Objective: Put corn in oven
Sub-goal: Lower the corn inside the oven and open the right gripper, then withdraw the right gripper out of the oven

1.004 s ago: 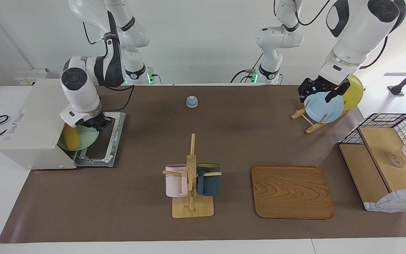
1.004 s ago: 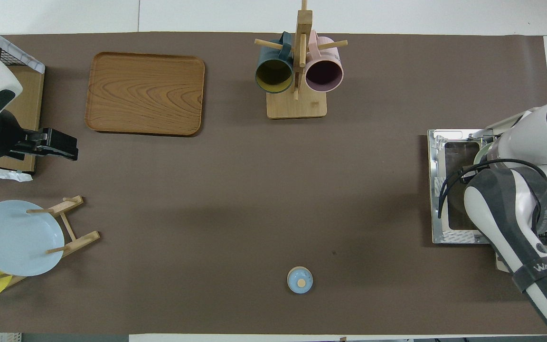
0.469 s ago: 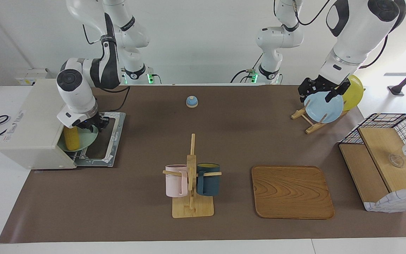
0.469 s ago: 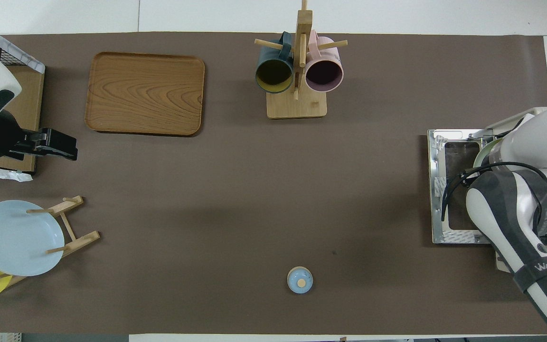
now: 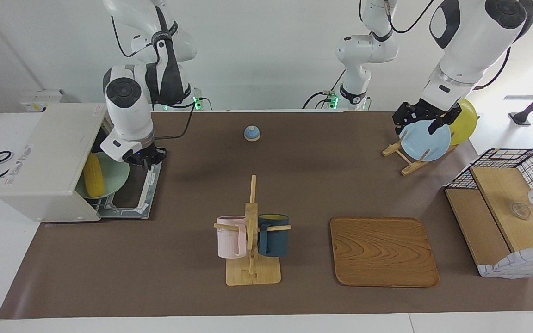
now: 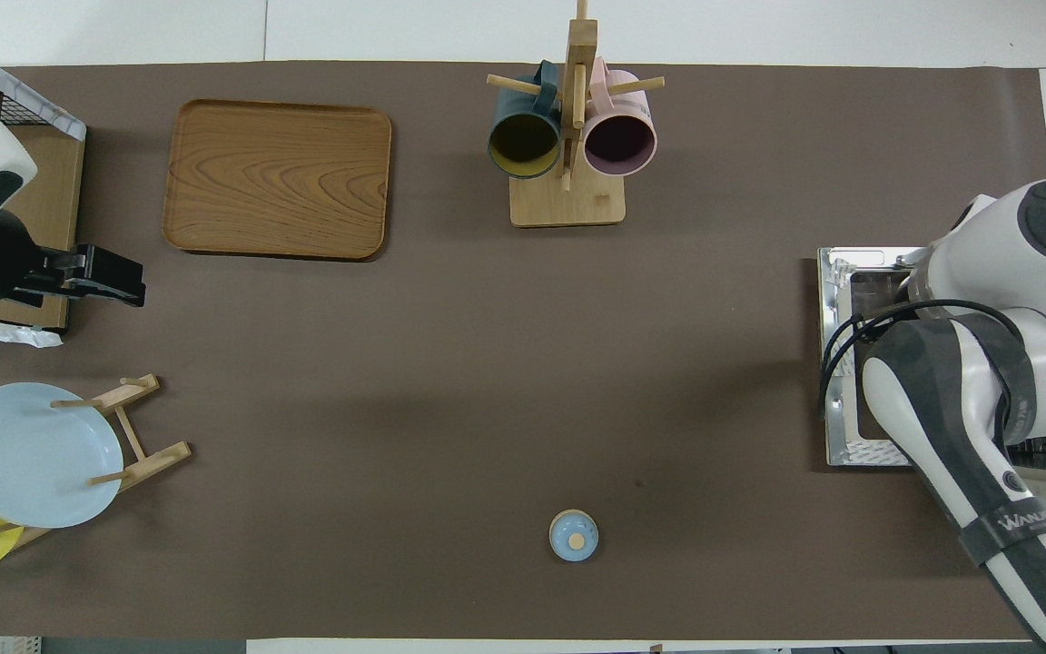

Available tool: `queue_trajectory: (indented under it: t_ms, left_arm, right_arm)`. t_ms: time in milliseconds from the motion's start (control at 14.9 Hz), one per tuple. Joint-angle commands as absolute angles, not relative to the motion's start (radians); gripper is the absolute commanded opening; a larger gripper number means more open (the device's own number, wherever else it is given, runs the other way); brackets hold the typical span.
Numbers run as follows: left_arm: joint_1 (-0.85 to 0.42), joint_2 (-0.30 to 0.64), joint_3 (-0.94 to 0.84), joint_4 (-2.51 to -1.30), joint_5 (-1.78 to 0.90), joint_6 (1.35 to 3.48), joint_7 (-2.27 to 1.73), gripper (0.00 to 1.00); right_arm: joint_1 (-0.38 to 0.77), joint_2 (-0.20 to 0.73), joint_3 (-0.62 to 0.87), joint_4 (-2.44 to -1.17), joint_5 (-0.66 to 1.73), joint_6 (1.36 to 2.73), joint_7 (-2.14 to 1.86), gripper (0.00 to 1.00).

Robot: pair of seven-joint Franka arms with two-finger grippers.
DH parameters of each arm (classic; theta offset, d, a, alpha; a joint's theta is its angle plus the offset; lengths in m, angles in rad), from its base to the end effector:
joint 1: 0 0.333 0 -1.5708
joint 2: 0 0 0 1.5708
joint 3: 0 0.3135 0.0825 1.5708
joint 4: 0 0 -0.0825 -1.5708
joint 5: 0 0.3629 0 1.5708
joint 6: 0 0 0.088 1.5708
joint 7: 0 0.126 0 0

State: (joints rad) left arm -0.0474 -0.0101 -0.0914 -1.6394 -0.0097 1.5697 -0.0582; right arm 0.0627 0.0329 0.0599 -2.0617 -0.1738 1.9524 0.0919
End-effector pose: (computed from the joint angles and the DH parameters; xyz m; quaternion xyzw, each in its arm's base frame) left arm 0.5215 -0.0743 0.5774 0.9987 -0.0401 -0.0301 0.0014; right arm 0.5161 0.0488 0.3974 0.9931 0.0533 -0.0621 0.0842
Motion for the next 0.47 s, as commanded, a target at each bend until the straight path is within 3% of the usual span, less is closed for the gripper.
queue_trajectory:
  t_ms: [0, 201, 402]
  left_arm:
    - [-0.038, -0.035, -0.097, -1.669, -0.002, 1.582, -0.051, 1.0]
    - [-0.038, -0.035, -0.097, -1.669, -0.002, 1.582, -0.051, 1.0]
    - [-0.038, -0.035, -0.097, -1.669, -0.002, 1.582, -0.051, 1.0]
  right_arm:
    - [0.052, -0.014, 0.061, -2.215, -0.135, 2.071, 0.124, 0.0]
    - [0.041, -0.011, 0.061, -2.334, -0.101, 2.219, 0.124, 0.0]
    - [0.04, -0.002, 0.061, -2.373, -0.086, 2.263, 0.129, 0.0]
